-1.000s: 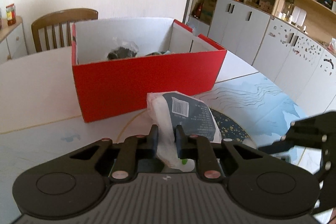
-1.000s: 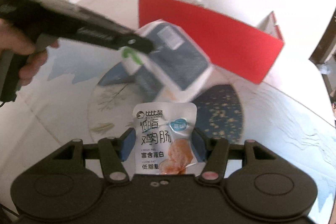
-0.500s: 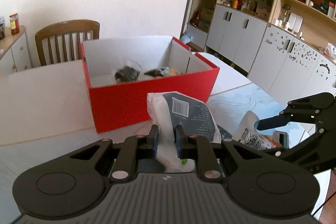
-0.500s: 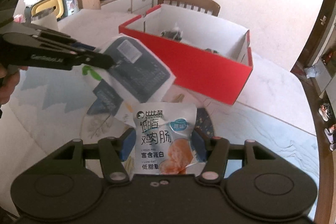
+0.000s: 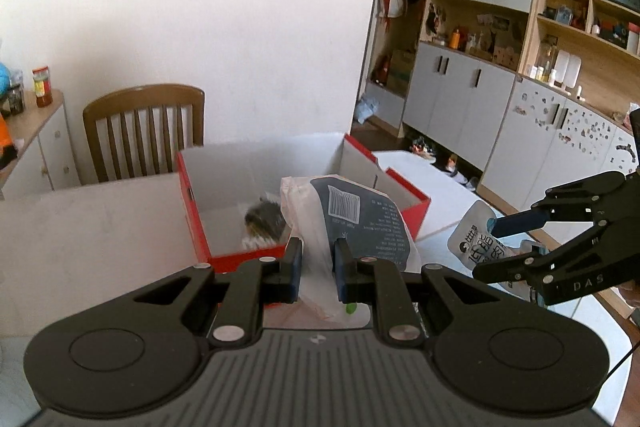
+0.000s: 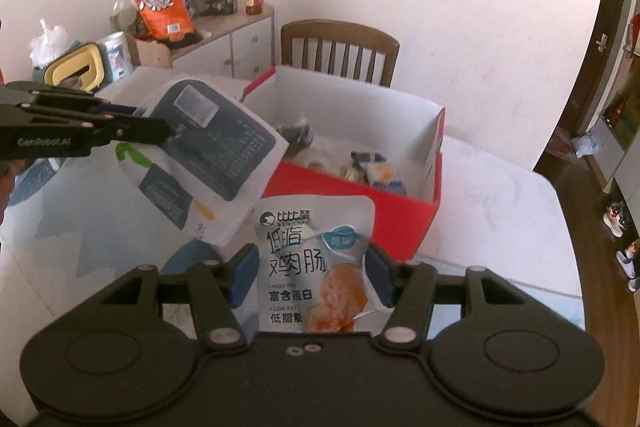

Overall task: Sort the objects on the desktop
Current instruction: 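Carry the white bag with the left tool while the right tool carries the sausage packet over the box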

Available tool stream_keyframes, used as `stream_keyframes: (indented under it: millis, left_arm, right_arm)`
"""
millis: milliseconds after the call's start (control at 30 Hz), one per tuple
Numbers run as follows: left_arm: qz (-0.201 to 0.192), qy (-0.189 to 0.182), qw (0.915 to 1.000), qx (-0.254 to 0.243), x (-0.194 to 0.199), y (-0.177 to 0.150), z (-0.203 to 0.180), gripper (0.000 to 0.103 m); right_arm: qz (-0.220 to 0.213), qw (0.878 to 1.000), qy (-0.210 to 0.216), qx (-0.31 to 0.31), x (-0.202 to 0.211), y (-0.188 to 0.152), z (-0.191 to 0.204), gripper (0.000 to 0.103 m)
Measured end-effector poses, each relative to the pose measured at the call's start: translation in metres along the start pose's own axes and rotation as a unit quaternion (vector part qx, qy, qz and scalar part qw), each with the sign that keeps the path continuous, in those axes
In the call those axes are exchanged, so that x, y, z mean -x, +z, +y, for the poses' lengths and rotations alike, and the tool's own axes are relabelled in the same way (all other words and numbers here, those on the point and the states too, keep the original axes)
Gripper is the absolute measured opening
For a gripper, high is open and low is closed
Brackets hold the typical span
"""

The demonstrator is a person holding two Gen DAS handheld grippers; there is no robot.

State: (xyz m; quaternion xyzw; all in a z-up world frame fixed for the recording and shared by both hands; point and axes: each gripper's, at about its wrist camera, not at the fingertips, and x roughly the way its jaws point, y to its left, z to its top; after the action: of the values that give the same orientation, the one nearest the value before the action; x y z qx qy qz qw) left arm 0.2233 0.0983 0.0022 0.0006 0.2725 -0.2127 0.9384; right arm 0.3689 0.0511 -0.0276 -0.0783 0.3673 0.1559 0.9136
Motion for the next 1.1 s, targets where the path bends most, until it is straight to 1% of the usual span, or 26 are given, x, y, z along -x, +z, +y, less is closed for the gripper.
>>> stream_keyframes:
  millis: [233,467,700,833,967,1100]
  left_arm:
    - [-0.016,0.010,0.9997,0.012,-0.005,0.021,0.006,0.016]
    - [-0.019,0.018,0.9994,0.020,-0.017,0.035,0.011,0.016]
    - [-0.018,0.026,0.9992,0.025,-0.037,0.047,0.015,0.016]
    - [-0.018,0.032,0.9986,0.038,-0.050,0.054,0.017,0.016]
    - [-0.013,0.037,0.9978,0.053,-0.064,0.055,0.019,0.016]
    - [-0.007,0.044,0.9975,0.055,-0.076,0.057,0.021,0.016]
  right_arm:
    - [-0.014,1.000,-0.005,0.016,-0.002,0.021,-0.008,0.058]
    - [-0.022,0.999,-0.004,0.026,-0.012,0.037,-0.015,0.058]
    - [-0.026,1.000,0.000,0.015,-0.027,0.054,-0.028,0.058]
    - [-0.030,0.999,0.000,0.012,-0.038,0.063,-0.036,0.058]
    - [-0.032,0.999,0.003,0.006,-0.051,0.072,-0.044,0.058]
    - [-0.032,0.999,0.005,0.009,-0.062,0.079,-0.049,0.058]
